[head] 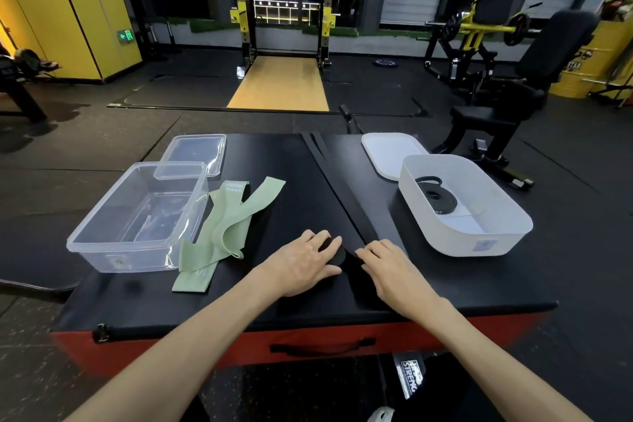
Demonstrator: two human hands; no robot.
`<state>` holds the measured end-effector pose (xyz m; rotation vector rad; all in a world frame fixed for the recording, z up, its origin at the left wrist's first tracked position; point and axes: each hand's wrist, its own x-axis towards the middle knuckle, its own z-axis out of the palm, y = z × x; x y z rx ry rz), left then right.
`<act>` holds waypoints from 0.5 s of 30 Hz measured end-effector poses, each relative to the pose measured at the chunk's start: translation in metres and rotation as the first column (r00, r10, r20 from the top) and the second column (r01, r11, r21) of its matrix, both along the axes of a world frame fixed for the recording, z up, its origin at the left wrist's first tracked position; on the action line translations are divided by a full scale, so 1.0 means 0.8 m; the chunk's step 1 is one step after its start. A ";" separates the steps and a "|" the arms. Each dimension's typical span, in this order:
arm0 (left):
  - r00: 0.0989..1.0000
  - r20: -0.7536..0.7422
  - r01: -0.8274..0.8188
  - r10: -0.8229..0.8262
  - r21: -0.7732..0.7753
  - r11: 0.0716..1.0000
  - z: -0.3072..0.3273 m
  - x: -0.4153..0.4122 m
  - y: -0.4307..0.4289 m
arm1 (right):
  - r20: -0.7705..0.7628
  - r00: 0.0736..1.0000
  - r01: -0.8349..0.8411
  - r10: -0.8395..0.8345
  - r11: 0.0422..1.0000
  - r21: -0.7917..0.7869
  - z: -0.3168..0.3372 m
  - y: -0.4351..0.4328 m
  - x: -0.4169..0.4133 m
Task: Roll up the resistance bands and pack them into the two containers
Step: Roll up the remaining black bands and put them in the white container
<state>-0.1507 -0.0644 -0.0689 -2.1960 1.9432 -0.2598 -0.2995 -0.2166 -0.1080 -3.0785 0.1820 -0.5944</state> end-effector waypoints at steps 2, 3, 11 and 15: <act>0.998 0.054 -0.039 0.039 -0.006 0.999 0.003 -0.013 0.002 | 0.023 0.999 0.025 -0.025 0.999 -0.024 -0.001 0.002 0.003; 0.996 0.059 -0.060 0.061 -0.015 0.998 0.002 -0.018 0.001 | 0.028 0.999 0.032 -0.031 0.999 -0.039 -0.001 0.002 0.005; 0.985 0.097 -0.136 0.140 -0.045 0.990 -0.037 -0.018 -0.014 | 0.041 0.998 0.057 -0.053 0.991 -0.122 -0.003 0.009 0.012; 0.960 0.040 -0.277 0.278 -0.030 0.960 -0.049 -0.023 -0.020 | 0.040 0.997 0.068 -0.063 0.984 -0.164 -0.004 0.019 0.016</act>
